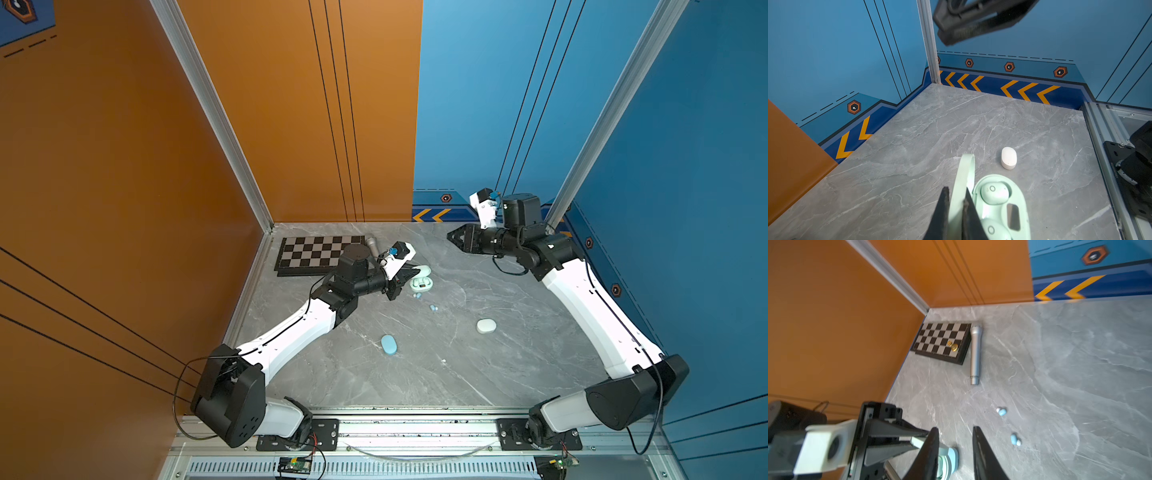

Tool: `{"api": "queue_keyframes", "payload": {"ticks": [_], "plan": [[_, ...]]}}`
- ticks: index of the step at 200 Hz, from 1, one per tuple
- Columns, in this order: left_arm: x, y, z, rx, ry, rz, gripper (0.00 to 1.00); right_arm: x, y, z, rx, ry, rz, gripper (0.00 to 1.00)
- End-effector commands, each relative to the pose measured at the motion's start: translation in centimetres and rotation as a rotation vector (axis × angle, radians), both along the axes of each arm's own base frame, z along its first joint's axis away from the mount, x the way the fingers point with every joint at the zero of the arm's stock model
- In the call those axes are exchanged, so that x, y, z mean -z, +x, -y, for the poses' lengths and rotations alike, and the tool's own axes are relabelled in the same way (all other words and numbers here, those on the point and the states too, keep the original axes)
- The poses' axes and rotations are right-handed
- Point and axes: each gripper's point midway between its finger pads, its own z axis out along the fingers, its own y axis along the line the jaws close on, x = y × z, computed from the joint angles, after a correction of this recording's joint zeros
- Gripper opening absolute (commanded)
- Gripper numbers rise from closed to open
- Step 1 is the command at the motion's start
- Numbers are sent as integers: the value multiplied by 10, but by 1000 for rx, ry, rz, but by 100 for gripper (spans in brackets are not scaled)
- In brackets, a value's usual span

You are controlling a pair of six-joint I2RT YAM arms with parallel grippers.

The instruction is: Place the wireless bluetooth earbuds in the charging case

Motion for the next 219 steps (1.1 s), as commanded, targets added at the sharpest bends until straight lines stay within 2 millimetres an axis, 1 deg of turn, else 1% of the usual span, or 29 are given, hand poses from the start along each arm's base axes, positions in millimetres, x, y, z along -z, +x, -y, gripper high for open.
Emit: {"api": "queue_keyframes", "payload": {"ticks": [1,13,27,38,48,69,86,112,126,127,130,144,165,219], "plan": [[7,1,15,0,50,64,0,11,14,47,205,60,-69,33],[22,-2,25,11,95,78,0,35,12,75,312,96,-159,34],[41,-7,38,26,148,92,0,71,3,107,440,102,-276,34],[55,-10,49,28,171,99,0,92,-6,122,497,90,-336,33],[69,-10,58,23,176,96,0,114,-17,138,560,31,-400,34],[95,-11,78,15,182,76,0,146,-35,157,614,-79,-511,36],[114,-13,95,13,195,66,0,164,-44,167,635,-134,-581,37],[137,-10,117,-12,196,44,0,180,-49,176,657,-139,-633,38],[161,-10,122,-24,225,15,0,184,-50,175,641,-133,-650,38],[155,-8,125,-28,214,22,0,184,-50,175,640,-133,-651,38],[153,-5,128,-34,208,28,0,184,-50,174,634,-134,-652,38],[166,-1,132,-53,225,18,0,187,-50,174,618,-140,-664,38],[178,4,135,-75,236,4,0,190,-50,172,600,-141,-677,38],[195,6,140,-64,236,-38,0,192,-50,173,579,-179,-688,38]]}}
